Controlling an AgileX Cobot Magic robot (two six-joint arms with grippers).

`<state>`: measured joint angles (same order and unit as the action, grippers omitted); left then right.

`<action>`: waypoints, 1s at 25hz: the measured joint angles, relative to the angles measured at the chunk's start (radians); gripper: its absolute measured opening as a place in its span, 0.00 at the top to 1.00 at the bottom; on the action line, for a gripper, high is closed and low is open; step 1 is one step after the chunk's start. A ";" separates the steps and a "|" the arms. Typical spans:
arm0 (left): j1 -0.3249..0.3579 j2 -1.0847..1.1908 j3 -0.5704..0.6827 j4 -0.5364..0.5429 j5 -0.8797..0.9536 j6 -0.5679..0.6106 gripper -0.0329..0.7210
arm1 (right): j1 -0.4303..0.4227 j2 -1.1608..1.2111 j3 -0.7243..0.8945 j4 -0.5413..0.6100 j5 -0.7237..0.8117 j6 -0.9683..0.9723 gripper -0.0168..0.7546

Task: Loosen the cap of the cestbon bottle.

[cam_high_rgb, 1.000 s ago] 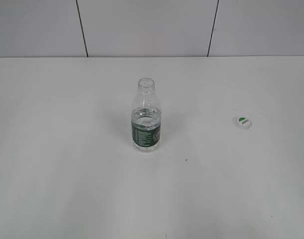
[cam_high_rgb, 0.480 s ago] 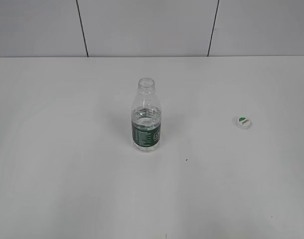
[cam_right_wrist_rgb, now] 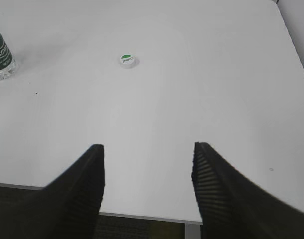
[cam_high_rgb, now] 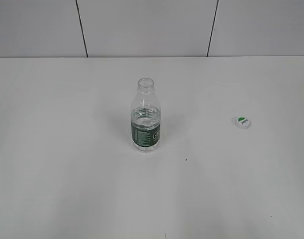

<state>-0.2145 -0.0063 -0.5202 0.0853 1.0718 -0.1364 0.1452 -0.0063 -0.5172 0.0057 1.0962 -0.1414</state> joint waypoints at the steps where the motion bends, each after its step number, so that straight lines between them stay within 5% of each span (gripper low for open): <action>1: 0.002 0.000 0.000 0.000 0.000 0.000 0.63 | 0.000 0.000 0.000 0.006 0.000 0.000 0.42; 6: 0.031 0.000 0.000 0.004 0.000 0.000 0.63 | 0.000 0.000 0.001 0.006 -0.001 0.000 0.42; 15: 0.200 -0.001 0.000 0.015 0.000 0.001 0.63 | -0.019 0.000 0.001 -0.018 -0.001 0.000 0.42; 25: 0.213 -0.001 0.000 0.016 0.000 0.001 0.63 | -0.114 0.000 0.001 -0.022 -0.001 0.000 0.42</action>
<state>-0.0018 -0.0072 -0.5202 0.1008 1.0718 -0.1356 0.0312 -0.0063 -0.5163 -0.0159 1.0953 -0.1414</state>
